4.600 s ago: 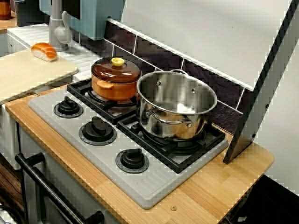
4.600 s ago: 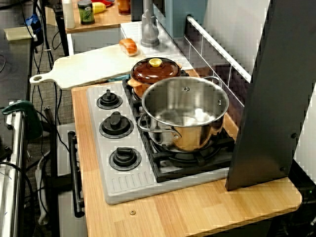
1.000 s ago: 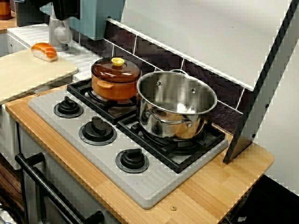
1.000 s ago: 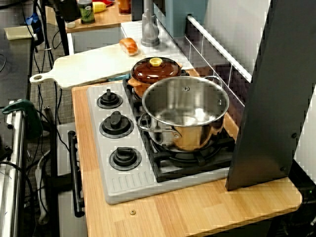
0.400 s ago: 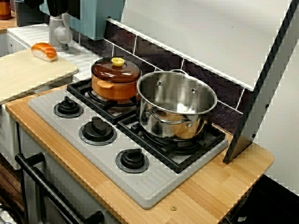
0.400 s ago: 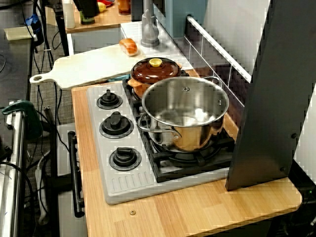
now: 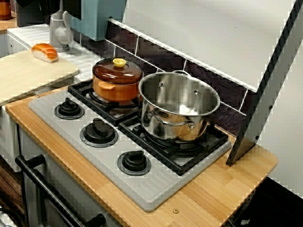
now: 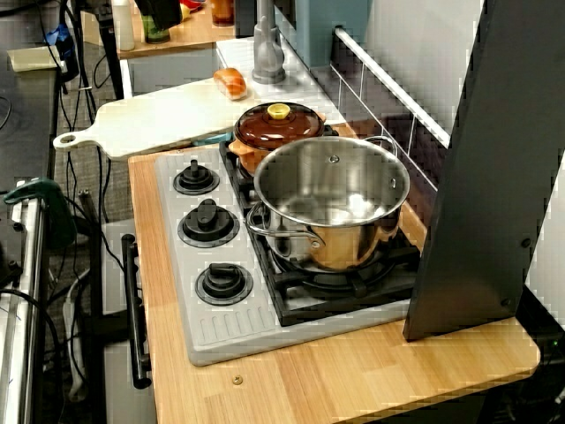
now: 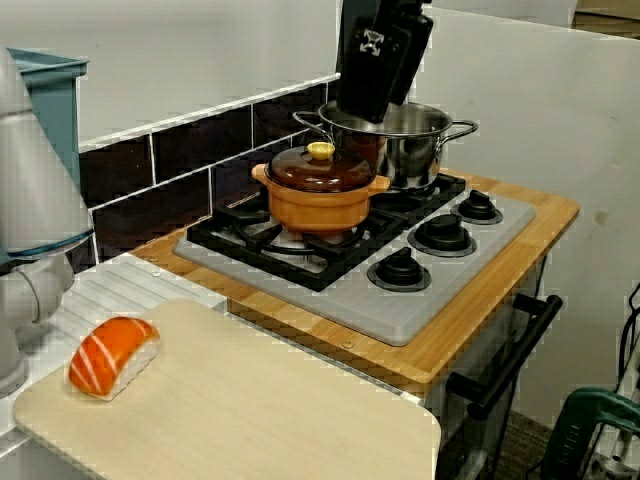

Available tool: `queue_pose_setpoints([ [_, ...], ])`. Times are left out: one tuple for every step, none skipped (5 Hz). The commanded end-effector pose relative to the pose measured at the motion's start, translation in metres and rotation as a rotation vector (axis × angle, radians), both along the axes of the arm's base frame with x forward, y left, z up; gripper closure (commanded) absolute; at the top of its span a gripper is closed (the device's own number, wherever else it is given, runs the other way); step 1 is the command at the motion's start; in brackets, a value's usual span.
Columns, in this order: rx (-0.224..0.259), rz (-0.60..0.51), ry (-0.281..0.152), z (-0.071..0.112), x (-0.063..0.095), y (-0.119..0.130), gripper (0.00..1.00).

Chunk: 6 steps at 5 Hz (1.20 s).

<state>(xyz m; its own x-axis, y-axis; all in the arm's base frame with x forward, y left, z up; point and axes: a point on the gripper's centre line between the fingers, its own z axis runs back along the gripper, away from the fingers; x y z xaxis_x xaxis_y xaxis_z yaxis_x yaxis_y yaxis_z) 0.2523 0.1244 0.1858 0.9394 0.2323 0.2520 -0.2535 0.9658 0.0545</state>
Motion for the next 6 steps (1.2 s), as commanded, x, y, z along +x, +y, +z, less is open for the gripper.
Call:
queue_pose_setpoints([
  [-0.040,0.293,0.044,0.008,-0.007,0.037,0.00],
  [-0.128,0.444,0.042,0.006,-0.005,0.046,0.00],
  [-0.157,0.551,0.017,0.000,-0.001,0.049,0.00],
  [-0.168,0.610,0.024,-0.003,0.000,0.052,0.00],
  [-0.148,0.524,0.090,-0.008,-0.004,0.056,0.00],
  [-0.149,0.341,0.169,-0.014,-0.021,0.060,0.00],
])
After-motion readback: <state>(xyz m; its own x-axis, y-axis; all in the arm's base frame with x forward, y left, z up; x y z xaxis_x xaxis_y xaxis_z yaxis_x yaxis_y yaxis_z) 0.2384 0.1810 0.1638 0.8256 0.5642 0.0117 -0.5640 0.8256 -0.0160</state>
